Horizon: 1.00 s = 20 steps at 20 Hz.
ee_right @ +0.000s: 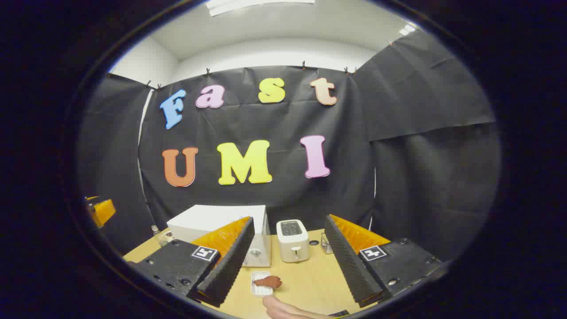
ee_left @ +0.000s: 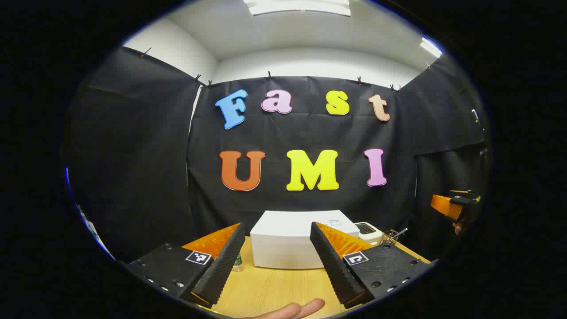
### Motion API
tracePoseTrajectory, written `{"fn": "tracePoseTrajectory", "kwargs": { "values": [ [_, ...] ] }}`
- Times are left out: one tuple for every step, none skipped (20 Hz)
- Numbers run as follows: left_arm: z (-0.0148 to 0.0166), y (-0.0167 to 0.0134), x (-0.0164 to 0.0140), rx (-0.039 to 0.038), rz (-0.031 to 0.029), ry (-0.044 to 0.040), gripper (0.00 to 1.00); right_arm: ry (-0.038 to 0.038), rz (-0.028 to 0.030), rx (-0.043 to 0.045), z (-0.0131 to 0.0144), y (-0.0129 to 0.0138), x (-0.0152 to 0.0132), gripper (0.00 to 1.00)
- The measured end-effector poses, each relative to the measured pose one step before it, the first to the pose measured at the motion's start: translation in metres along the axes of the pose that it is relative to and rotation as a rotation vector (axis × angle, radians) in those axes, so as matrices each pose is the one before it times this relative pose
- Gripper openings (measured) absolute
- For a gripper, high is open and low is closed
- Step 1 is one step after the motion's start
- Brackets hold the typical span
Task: Open the microwave oven with the left hand, put the food in, and close the microwave oven.
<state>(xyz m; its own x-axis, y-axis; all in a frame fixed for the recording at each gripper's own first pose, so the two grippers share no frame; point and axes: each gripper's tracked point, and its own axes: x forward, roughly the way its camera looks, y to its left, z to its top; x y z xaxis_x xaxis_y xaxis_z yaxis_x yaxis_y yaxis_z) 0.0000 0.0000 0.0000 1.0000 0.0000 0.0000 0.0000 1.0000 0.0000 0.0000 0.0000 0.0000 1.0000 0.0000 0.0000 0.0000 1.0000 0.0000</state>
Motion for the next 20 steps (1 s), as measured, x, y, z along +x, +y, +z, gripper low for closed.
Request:
{"fn": "tracePoseTrajectory", "kwargs": {
  "values": [
    [0.00021, 0.00003, 0.00059, 0.00604, 0.00555, -0.00295, 0.92, -0.00631, -0.01038, -0.00973, 0.0007, -0.00543, -0.00055, 0.94],
    [0.0004, 0.00013, 0.001, 0.0053, 0.00709, -0.00321, 0.92, -0.00798, -0.0096, -0.00964, 0.00278, -0.00459, -0.00172, 1.0],
    [-0.00029, -0.00032, 0.00068, 0.00342, 0.00341, -0.00145, 0.92, -0.00071, -0.00681, -0.0088, -0.00089, -0.00336, -0.00299, 1.0],
    [-0.00021, -0.00145, 0.00019, -0.00045, -0.00106, 0.00269, 0.92, -0.00408, -0.00138, -0.00252, 0.00113, -0.00198, -0.00245, 1.0],
    [-0.00149, -0.00015, 0.00037, -0.00235, 0.00028, 0.00806, 0.92, -0.00784, -0.00034, 0.00302, 0.0017, -0.00163, -0.00221, 1.0],
    [-0.00128, 0.00342, -0.00042, -0.00589, 0.01752, 0.00658, 0.92, -0.00866, -0.00534, 0.0007, 0.00208, -0.00241, -0.00133, 1.0],
    [0.00052, 0.00206, -0.00035, -0.00493, 0.02094, -0.00265, 0.92, -0.00706, -0.00653, -0.00161, -0.00037, -0.00307, -0.00144, 1.0],
    [0.00324, -0.00106, 0.0005, -0.00074, 0.00596, -0.00833, 0.92, -0.00435, -0.00152, -0.00015, 0.00073, -0.00113, -0.00102, 1.0],
    [0.00188, -0.00243, -0.00106, -0.00405, -0.00866, -0.00672, 0.92, 0.00016, 0.00195, 0.00151, -0.00119, -0.00049, -0.00185, 0.94],
    [0.00098, -0.00315, -0.00129, -0.00465, -0.01353, -0.00241, 0.92, 0.00399, 0.00222, 0.00082, -0.00213, -0.0007, -0.0003, 0.94],
    [0.00103, -0.00363, -0.00295, 0.00049, -0.01333, -0.00333, 0.92, 0.00718, 0.00018, -0.00029, -0.00252, -0.00145, 0.00101, 0.94],
    [0.00088, -0.00249, -0.00121, 0.00401, -0.00452, -0.00439, 0.92, 0.00346, -0.00074, -0.00108, -0.0008, -0.00182, 0.00087, 0.94],
    [0.00115, -0.00011, -0.0001, 0.00463, 0.00078, -0.00365, 0.92, 0.00201, -0.00301, 0.00121, -0.00075, -0.00182, 0.00076, 1.0],
    [0.00097, -0.00065, -0.00026, 0.0007, -0.00163, -0.00152, 0.92, 0.00154, -0.00323, 0.00549, -0.00042, -0.00195, 0.00078, 1.0],
    [-0.00083, -0.00214, -0.00049, -0.00264, -0.00565, 0.00377, 0.92, 0.0005, 0.00214, 0.00474, -0.00171, -0.00051, 0.00034, 1.0],
    [-0.00316, -0.00335, 0.00054, -0.00352, -0.00985, 0.01141, 0.92, 0.00505, 0.00503, -0.00138, 0.0002, 0.00044, 0.00095, 1.0],
    [-0.0045, -0.00353, -0.00023, -0.00225, -0.01104, 0.01522, 0.92, 0.00418, 0.00423, -0.00214, -0.00234, -0.00095, 0.00075, 0.94],
    [-0.00196, 0.00018, -0.00006, -0.00203, -0.0039, 0.01021, 0.92, 0.00238, 0.00459, 0.00057, 0.0015, -0.00112, 0.00034, 1.0],
    [0.00107, 0.00005, 0.00003, -0.00207, -0.00028, -0.00232, 0.92, -0.00273, 0.00148, 0.00286, 0.0017, -0.00142, 0.00022, 1.0],
    [0.00063, -0.00058, 0.00239, -0.00196, -0.00056, -0.00332, 0.92, -0.00375, -0.00185, 0.00235, 0.00139, -0.00188, 0.00022, 1.0]
  ]
}}
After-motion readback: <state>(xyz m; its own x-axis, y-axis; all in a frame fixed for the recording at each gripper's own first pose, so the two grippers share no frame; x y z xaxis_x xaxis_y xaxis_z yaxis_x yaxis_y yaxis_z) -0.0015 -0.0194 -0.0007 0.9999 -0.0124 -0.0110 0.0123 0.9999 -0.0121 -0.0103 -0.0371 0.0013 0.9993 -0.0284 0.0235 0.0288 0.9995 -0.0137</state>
